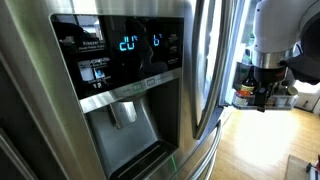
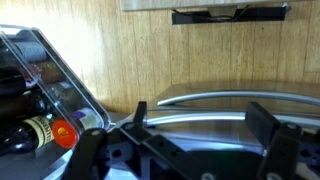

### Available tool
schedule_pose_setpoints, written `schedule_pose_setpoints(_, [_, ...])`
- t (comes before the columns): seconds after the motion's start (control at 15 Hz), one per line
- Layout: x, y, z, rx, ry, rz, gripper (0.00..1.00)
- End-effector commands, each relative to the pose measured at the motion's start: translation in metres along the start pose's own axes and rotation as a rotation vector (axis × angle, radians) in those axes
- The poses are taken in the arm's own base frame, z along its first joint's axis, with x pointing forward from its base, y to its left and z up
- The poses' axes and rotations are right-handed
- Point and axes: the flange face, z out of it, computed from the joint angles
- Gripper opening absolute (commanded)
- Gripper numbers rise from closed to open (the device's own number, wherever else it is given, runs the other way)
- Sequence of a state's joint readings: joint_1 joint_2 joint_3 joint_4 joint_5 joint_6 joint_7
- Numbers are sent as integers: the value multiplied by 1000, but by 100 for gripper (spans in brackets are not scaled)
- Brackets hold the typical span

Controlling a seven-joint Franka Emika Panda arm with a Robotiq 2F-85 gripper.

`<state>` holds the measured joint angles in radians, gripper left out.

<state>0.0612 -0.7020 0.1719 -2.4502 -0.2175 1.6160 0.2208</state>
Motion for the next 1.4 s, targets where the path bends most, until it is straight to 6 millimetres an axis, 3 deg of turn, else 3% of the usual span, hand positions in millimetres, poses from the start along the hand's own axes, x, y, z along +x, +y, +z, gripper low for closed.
schedule_pose_setpoints(0.0, [3,8,-5,18,36,3,100])
schedule_pose_setpoints(0.13, [6,20,-8,45,72,14,100])
schedule_pose_setpoints(0.47, [6,21,-8,48,77,16,100])
schedule_pose_setpoints(0.93, [70,84,-46,44,307,36,100])
schedule_pose_setpoints(1.33, [138,127,-59,134,393,142,100])
